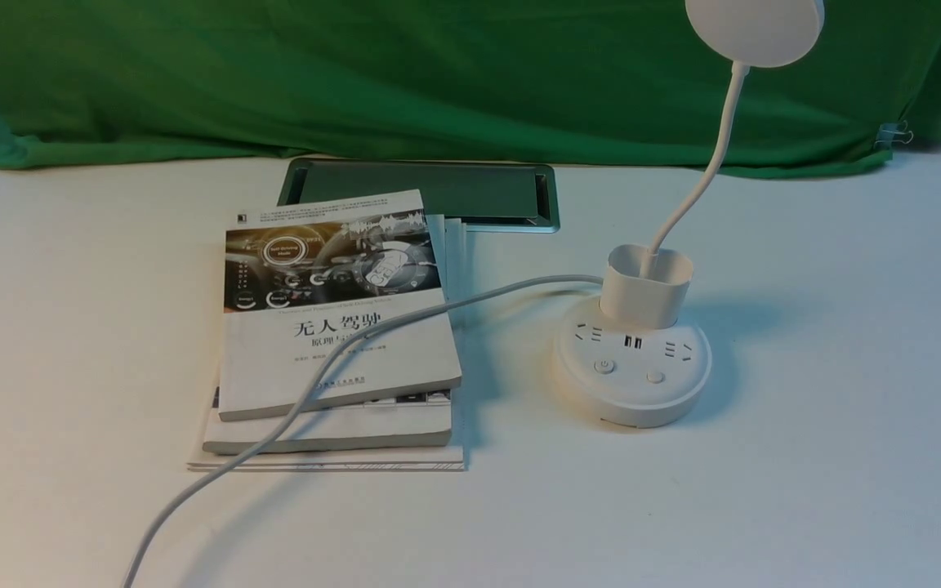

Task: Turn on the desk lamp on the white desktop with your hand.
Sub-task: 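Press the button on the base of the white desk lamp with the right gripper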

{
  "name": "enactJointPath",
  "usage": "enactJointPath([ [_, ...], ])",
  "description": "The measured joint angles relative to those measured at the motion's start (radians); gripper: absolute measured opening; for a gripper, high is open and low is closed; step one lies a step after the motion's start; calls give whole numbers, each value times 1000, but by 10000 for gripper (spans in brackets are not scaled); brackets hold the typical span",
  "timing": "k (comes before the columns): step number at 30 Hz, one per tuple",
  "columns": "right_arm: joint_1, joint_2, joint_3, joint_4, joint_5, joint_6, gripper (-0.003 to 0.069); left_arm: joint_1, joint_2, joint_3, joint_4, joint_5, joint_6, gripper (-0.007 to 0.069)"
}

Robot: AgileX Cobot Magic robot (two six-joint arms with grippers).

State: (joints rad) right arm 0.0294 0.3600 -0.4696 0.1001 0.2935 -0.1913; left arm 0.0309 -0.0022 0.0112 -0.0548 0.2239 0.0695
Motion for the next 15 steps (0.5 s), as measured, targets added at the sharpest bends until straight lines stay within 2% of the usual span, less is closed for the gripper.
enactJointPath([
  [4, 42, 275, -297, 0, 232, -79, 29, 0, 0, 0, 0, 0, 0, 21],
  [7, 88, 373, -394, -1, 331, -93, 29, 0, 0, 0, 0, 0, 0, 21],
  [10, 261, 588, -530, -56, 541, -111, 29, 0, 0, 0, 0, 0, 0, 21],
  [11, 272, 588, -536, -62, 541, -111, 29, 0, 0, 0, 0, 0, 0, 21],
  [12, 360, 690, -586, -139, 629, -95, 29, 0, 0, 0, 0, 0, 0, 21],
  [15, 486, 845, -661, -238, 730, -61, 29, 0, 0, 0, 0, 0, 0, 21],
])
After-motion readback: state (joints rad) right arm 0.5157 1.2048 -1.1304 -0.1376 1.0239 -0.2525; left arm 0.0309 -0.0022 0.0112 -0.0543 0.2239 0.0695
